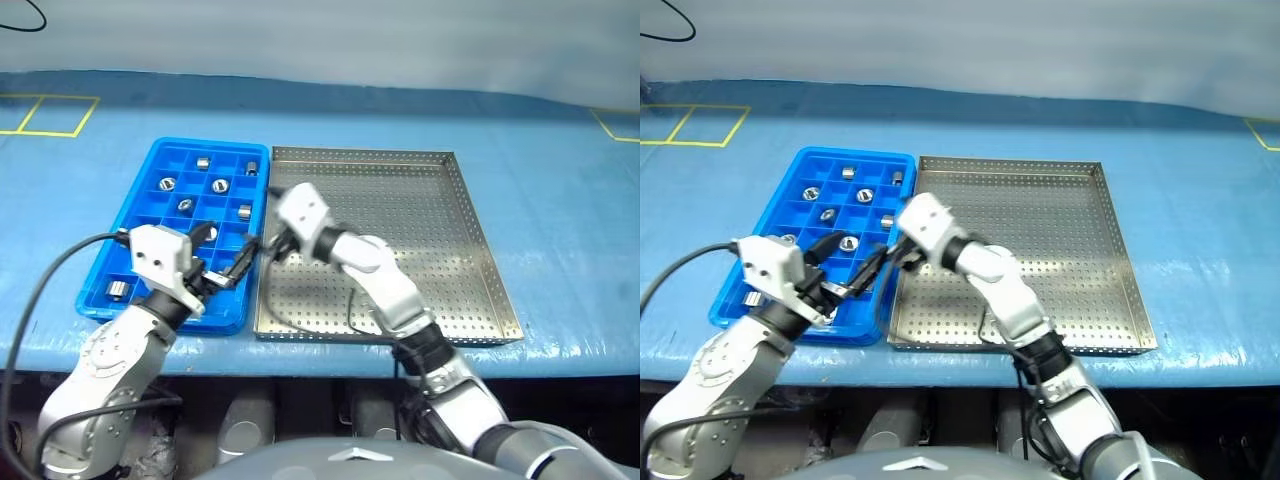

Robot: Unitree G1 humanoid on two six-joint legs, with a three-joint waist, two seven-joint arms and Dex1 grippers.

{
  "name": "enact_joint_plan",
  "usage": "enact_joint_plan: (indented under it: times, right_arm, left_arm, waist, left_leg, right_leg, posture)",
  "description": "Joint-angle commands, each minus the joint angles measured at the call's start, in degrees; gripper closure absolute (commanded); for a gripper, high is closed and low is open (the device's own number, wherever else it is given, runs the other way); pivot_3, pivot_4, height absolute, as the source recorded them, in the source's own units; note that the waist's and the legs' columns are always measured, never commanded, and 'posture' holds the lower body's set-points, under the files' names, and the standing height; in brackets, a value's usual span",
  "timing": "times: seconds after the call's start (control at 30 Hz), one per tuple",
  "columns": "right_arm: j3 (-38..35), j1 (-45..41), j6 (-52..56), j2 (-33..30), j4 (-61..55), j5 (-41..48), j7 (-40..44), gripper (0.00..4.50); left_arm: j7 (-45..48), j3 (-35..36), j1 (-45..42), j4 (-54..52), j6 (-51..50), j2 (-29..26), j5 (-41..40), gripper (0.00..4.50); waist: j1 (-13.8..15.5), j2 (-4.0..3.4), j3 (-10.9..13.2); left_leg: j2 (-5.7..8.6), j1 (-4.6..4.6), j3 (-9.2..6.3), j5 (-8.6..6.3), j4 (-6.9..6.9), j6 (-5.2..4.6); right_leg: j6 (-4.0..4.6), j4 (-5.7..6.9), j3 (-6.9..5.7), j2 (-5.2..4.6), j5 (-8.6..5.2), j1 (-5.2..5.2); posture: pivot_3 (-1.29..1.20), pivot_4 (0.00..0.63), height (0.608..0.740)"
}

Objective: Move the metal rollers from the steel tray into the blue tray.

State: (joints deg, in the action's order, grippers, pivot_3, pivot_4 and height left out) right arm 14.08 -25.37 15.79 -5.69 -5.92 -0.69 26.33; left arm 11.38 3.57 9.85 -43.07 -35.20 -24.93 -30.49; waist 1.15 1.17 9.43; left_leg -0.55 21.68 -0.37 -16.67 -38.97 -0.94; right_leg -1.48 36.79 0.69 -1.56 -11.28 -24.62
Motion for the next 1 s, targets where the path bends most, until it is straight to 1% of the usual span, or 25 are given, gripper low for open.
enact_joint_plan:
  times: [0.03,0.07,0.2,0.33,0.47,0.53,0.57,0.7,0.8,1.0]
  right_arm:
    - [-5.33,2.59,3.50,-5.67,-6.99,-1.04,-1.23,0.02]
    - [-6.10,3.86,4.64,-7.93,-7.31,-1.10,-0.47,0.02]
    - [-7.47,8.12,6.42,-13.21,-8.40,0.53,2.17,0.02]
    - [-7.70,11.37,6.69,-15.84,-10.03,2.04,4.39,0.02]
    - [-9.32,12.03,6.27,-16.19,-10.93,4.03,4.43,0.02]
    - [-9.90,12.06,6.28,-16.35,-10.98,4.96,4.68,0.02]
    - [-9.96,12.03,6.26,-16.56,-10.82,5.02,4.73,0.02]
    - [-9.86,11.82,5.96,-16.66,-9.79,5.09,4.33,0.02]
    - [-9.69,11.57,4.06,-15.49,-8.24,4.90,3.27,0.02]
    - [-9.08,11.20,1.04,-14.72,-6.21,5.89,4.57,0.02]
  left_arm:
    - [1.67,-1.71,-3.17,2.05,1.40,0.01,2.18,0.17]
    - [2.37,-2.08,-3.96,2.95,2.29,0.07,2.72,0.17]
    - [3.51,-2.47,-6.63,6.11,6.30,1.18,5.53,0.17]
    - [4.90,-2.72,-8.80,7.76,7.24,1.69,6.31,0.17]
    - [6.95,-2.78,-9.56,8.20,7.38,1.20,6.01,0.17]
    - [7.86,-2.51,-9.68,8.46,7.39,0.81,6.11,0.17]
    - [8.12,-2.31,-9.73,8.65,7.45,0.75,6.20,0.17]
    - [8.19,-2.14,-9.60,9.04,7.57,1.20,6.73,0.17]
    - [7.84,-2.73,-9.51,9.29,7.38,1.63,7.36,0.17]
    - [7.87,-2.30,-9.26,9.24,7.22,1.84,8.40,0.17]
  waist:
    - [-0.73,0.00,0.00]
    - [-1.20,0.00,-0.01]
    - [-3.06,-0.04,0.01]
    - [-4.14,-0.04,0.01]
    - [-5.03,-0.04,0.01]
    - [-5.07,-0.03,0.01]
    - [-5.07,-0.03,0.01]
    - [-5.04,-0.03,0.01]
    - [-5.01,-0.03,0.01]
    - [-4.76,-0.03,0.01]
  left_leg:
    - [0.04,0.00,0.00,0.00,0.01,0.00]
    - [0.04,-0.01,0.00,0.01,0.02,0.02]
    - [-0.01,-0.04,0.11,0.00,0.12,0.01]
    - [-0.02,-0.04,0.14,-0.01,0.12,-0.02]
    - [-0.04,-0.04,0.18,-0.05,-0.01,-0.09]
    - [-0.04,-0.04,0.18,-0.07,-0.07,-0.12]
    - [-0.04,-0.04,0.18,-0.07,-0.09,-0.13]
    - [-0.04,-0.04,0.18,-0.09,-0.10,-0.16]
    - [-0.04,-0.04,0.18,-0.09,-0.10,-0.16]
    - [-0.04,-0.04,0.18,-0.09,-0.10,-0.16]
  right_leg:
    - [0.01,0.00,-0.01,0.08,-0.01,0.00]
    - [0.04,0.00,-0.05,0.13,-0.03,0.01]
    - [0.03,0.04,-0.02,0.18,-0.03,-0.04]
    - [-0.08,0.03,0.03,0.19,0.02,-0.05]
    - [-0.20,0.03,0.13,0.18,0.03,-0.02]
    - [-0.61,0.02,0.16,0.16,0.02,0.00]
    - [-0.64,0.02,0.17,0.15,0.02,0.02]
    - [-0.64,0.02,0.22,0.11,0.03,0.02]
    - [-0.63,0.02,0.22,0.11,0.11,0.02]
    - [-0.48,0.02,0.22,0.11,0.23,0.02]
  posture:
    - [-0.04,0.150,0.740]
    - [-0.05,0.150,0.740]
    - [-0.09,0.150,0.740]
    - [-0.11,0.150,0.740]
    - [-0.13,0.150,0.740]
    - [-0.13,0.150,0.740]
    - [-0.13,0.150,0.740]
    - [-0.12,0.150,0.740]
    - [-0.12,0.150,0.740]
    - [-0.08,0.150,0.740]
